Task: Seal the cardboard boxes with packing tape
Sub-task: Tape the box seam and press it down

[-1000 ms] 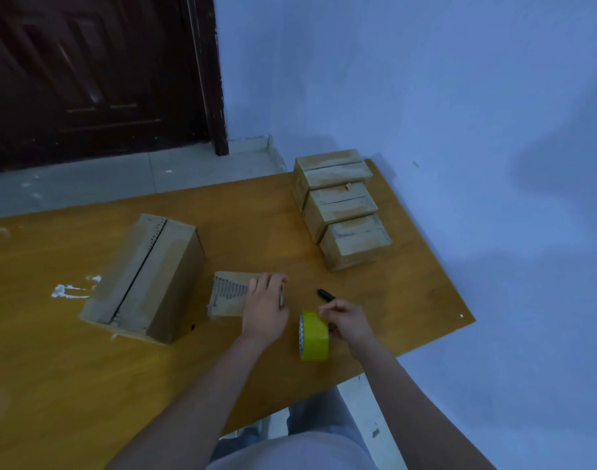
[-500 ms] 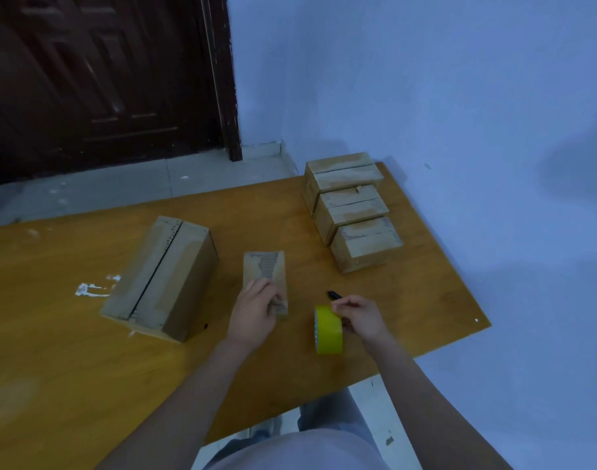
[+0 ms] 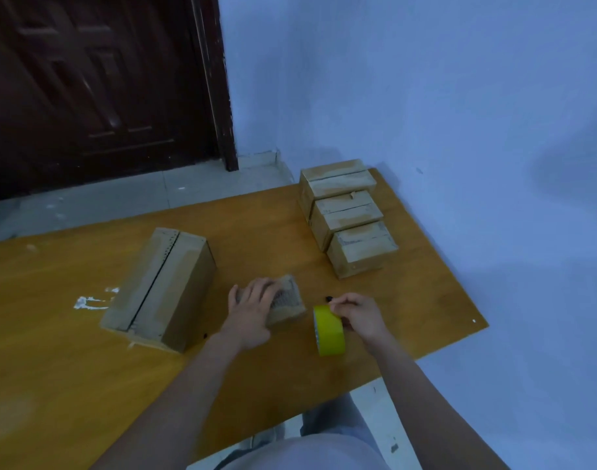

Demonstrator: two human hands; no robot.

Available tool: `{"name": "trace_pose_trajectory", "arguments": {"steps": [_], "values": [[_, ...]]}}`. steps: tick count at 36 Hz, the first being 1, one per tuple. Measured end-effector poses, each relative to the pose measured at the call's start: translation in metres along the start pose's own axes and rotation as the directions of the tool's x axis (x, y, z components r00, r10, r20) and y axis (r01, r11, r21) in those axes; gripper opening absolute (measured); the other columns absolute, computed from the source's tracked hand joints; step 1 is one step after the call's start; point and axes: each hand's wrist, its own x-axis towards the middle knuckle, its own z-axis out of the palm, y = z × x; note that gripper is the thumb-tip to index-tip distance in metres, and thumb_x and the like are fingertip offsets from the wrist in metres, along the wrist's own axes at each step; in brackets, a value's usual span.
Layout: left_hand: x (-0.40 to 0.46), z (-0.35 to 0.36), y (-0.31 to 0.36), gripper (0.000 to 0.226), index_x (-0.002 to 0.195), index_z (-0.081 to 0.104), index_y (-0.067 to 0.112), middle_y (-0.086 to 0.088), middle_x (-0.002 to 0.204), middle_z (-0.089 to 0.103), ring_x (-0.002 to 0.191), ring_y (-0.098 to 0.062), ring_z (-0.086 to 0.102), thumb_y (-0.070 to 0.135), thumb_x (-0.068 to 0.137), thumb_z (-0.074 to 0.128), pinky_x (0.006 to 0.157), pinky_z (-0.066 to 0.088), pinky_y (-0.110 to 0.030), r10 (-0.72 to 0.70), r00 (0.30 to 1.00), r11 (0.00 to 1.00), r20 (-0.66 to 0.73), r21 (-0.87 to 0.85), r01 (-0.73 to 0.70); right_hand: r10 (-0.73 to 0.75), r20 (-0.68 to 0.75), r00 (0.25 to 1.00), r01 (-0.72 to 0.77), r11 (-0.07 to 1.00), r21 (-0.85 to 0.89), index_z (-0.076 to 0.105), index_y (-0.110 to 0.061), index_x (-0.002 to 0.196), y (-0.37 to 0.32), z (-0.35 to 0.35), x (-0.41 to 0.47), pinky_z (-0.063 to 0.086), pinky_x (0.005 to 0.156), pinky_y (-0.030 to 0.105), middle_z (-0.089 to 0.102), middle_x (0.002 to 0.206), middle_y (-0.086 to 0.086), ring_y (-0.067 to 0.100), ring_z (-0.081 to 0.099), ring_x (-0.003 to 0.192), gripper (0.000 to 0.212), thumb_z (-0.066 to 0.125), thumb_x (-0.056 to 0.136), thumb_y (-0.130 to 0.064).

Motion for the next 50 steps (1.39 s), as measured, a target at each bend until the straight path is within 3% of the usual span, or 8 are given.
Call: {"name": "trace_pose_trajectory", "arguments": {"steps": [5, 10, 14, 20, 25, 29, 35, 50], "values": [[-0.003, -0.014, -0.009, 0.068, 0.142, 0.026, 0.031, 0.007, 0.151, 0.010, 0.144, -0.017, -0.008, 0.028, 0.081, 0.056, 0.113, -0.014, -0.051, 0.111, 0.993, 0.994, 0.045, -0.015, -0.111, -0.077, 0.045, 0.996, 0.081, 0.993, -0.085, 0.068, -0.011, 0.074, -0.020, -0.009, -0.006, 0.043, 0.050, 0.021, 0.064, 0.072, 0.002, 0.014, 0.057, 0.064, 0.011, 0.064, 0.083, -0.005], [-0.004, -0.036, 0.031, 0.070, 0.130, 0.050, 0.018, 0.003, 0.125, 0.046, 0.123, -0.011, 0.033, 0.071, 0.085, 0.041, 0.101, 0.029, -0.028, 0.140, 0.983, 0.862, -0.120, -0.473, -0.180, -0.163, 0.152, 0.975, 0.194, 0.957, -0.215, 0.068, -0.010, 0.075, -0.045, -0.007, -0.014, 0.040, 0.048, 0.020, 0.059, 0.064, -0.005, 0.009, 0.053, 0.059, 0.008, 0.064, 0.082, -0.008], [0.004, -0.042, 0.060, 0.032, 0.092, 0.062, 0.008, 0.004, 0.085, 0.053, 0.086, -0.015, 0.051, 0.040, 0.090, 0.060, 0.067, 0.037, -0.021, 0.115, 0.974, 0.818, -0.193, -0.539, -0.203, -0.221, 0.163, 0.962, 0.254, 0.940, -0.228, 0.068, -0.011, 0.074, -0.060, -0.001, -0.020, 0.043, 0.052, 0.023, 0.058, 0.068, -0.001, 0.012, 0.055, 0.064, 0.008, 0.064, 0.081, -0.010], [0.008, -0.046, 0.058, 0.032, 0.063, 0.047, 0.021, 0.007, 0.058, 0.044, 0.058, -0.010, 0.041, 0.024, 0.091, 0.063, 0.056, 0.029, -0.032, 0.070, 0.963, 0.818, -0.262, -0.537, -0.205, -0.277, 0.072, 0.958, 0.285, 0.940, -0.189, 0.070, -0.012, 0.072, -0.066, 0.003, -0.024, 0.044, 0.055, 0.028, 0.063, 0.067, 0.002, 0.014, 0.056, 0.062, 0.009, 0.067, 0.080, -0.009], [0.016, -0.067, 0.054, 0.039, 0.060, 0.041, 0.027, 0.006, 0.059, 0.044, 0.059, -0.012, 0.043, 0.018, 0.094, 0.058, 0.061, 0.038, -0.034, 0.035, 0.966, 0.827, -0.256, -0.535, -0.172, -0.314, 0.009, 0.949, 0.314, 0.947, -0.066, 0.071, -0.007, 0.090, -0.074, 0.014, -0.032, 0.045, 0.071, 0.036, 0.067, 0.086, 0.015, 0.021, 0.059, 0.076, 0.020, 0.059, 0.091, -0.023], [0.026, -0.086, 0.043, 0.033, 0.063, 0.049, 0.018, 0.000, 0.064, 0.052, 0.065, -0.020, 0.057, 0.014, 0.094, 0.057, 0.071, 0.053, -0.042, -0.037, 0.980, 0.747, -0.193, -0.657, -0.101, -0.270, 0.032, 0.962, 0.263, 0.954, 0.141, 0.064, -0.018, 0.111, -0.090, 0.016, -0.042, 0.046, 0.093, 0.033, 0.064, 0.109, -0.002, 0.015, 0.059, 0.104, 0.029, 0.051, 0.095, -0.038], [0.038, -0.091, 0.037, 0.028, 0.069, 0.050, 0.009, -0.008, 0.071, 0.057, 0.067, -0.021, 0.062, 0.010, 0.097, 0.051, 0.061, 0.057, -0.027, -0.070, 0.995, 0.610, -0.068, -0.792, -0.011, -0.381, 0.130, 0.915, 0.381, 0.924, 0.029, 0.054, -0.018, 0.121, -0.086, 0.009, -0.052, 0.048, 0.083, 0.027, 0.057, 0.116, 0.000, 0.011, 0.058, 0.100, 0.031, 0.053, 0.094, -0.034], [0.059, -0.106, 0.050, 0.030, 0.069, 0.046, 0.009, -0.008, 0.064, 0.055, 0.060, -0.019, 0.056, 0.011, 0.099, 0.047, 0.058, 0.053, -0.033, -0.026, 0.998, 0.759, -0.055, -0.650, -0.016, -0.193, 0.158, 0.968, 0.221, 0.958, -0.184, 0.050, -0.011, 0.069, -0.079, 0.010, -0.052, 0.035, 0.061, 0.035, 0.047, 0.065, 0.009, 0.023, 0.047, 0.060, 0.036, 0.054, 0.082, -0.045]]}}
